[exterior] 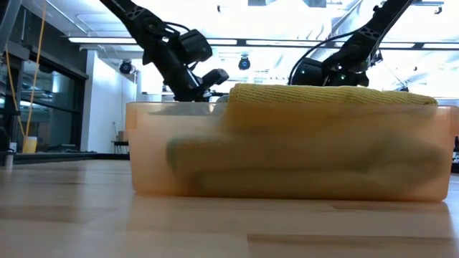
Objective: Fold microfiber towels
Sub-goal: Fold the yellow microfiber towel
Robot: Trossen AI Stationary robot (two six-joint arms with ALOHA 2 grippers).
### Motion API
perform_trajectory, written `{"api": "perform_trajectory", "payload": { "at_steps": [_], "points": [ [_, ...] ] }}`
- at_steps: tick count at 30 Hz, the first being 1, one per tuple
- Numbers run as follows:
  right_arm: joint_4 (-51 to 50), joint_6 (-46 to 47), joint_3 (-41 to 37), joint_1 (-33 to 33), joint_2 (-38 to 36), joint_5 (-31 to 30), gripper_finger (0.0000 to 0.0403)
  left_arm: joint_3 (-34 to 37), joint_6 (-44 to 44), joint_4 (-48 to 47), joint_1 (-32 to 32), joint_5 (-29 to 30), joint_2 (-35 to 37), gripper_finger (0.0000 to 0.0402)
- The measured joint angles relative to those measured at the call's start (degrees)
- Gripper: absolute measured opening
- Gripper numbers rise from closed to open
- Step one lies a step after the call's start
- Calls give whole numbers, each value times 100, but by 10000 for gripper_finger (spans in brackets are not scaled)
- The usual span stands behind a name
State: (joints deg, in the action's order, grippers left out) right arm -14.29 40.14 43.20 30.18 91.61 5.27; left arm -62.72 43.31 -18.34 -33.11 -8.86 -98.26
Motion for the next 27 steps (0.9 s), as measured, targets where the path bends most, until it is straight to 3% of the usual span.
{"api": "perform_trajectory", "payload": {
  "at_steps": [8,12,19,27],
  "points": [
    [160,-158,2,0,-191,128,236,4,-436,-896,-52,137,0,0],
    [-225,-109,7,99,-329,-170,236,11,-671,-1333,-85,418,59,0],
    [-483,149,7,167,-277,-168,236,9,-798,-1477,-190,527,328,0],
    [-276,751,22,-204,175,-349,236,9,-769,-1432,-250,529,398,0]
  ]
}}
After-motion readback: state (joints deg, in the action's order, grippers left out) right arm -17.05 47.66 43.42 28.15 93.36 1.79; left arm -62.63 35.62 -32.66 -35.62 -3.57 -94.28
